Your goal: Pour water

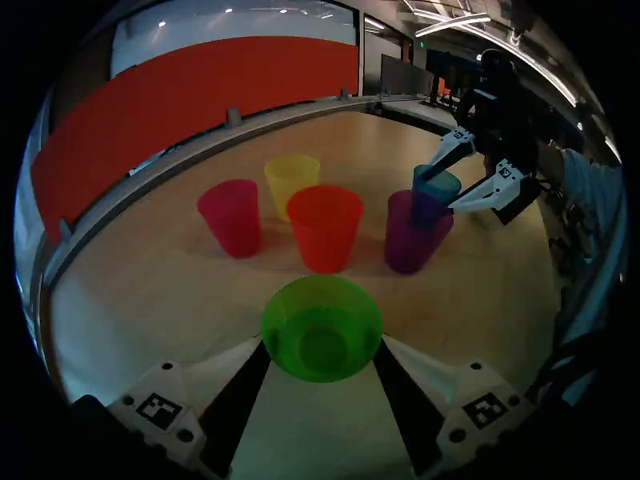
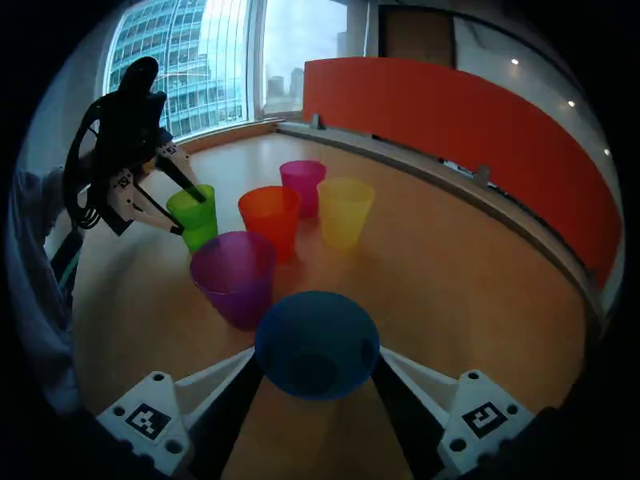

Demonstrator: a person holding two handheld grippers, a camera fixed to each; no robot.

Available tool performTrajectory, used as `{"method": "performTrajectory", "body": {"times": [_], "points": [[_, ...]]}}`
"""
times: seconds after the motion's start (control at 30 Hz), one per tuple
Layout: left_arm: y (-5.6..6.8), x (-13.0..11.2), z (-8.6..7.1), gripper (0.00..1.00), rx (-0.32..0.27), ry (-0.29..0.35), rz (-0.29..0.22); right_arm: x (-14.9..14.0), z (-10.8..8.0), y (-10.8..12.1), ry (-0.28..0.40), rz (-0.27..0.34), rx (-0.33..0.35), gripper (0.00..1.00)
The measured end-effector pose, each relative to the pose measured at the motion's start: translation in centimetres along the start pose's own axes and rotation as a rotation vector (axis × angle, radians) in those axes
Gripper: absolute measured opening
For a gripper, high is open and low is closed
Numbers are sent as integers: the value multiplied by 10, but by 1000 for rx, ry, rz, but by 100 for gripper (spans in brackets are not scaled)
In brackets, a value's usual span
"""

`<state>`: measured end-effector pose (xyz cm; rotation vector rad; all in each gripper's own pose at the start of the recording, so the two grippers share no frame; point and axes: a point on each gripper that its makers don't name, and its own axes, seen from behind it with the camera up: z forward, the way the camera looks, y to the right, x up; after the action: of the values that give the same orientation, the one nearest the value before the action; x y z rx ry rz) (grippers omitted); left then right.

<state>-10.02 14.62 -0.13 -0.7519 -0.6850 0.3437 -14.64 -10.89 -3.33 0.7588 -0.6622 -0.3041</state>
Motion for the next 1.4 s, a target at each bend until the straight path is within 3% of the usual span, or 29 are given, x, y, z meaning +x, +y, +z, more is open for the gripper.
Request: {"method": "performTrajectory", "body": {"times": [0.07,0.2,0.47,0.77,1.4], "points": [[0,1,0,86,-1,3,-4,-1,-1,-1,-3,2,2,91],[1,2,-1,100,-4,6,-13,-7,-2,-3,-17,3,3,98],[-1,-5,-4,100,8,-6,-16,-12,-6,-2,-16,26,-6,100],[-5,-14,-18,100,38,2,-35,-15,-22,-1,-3,41,-27,100],[-11,-18,-68,100,148,111,-91,-18,-65,8,52,73,-128,100]]}}
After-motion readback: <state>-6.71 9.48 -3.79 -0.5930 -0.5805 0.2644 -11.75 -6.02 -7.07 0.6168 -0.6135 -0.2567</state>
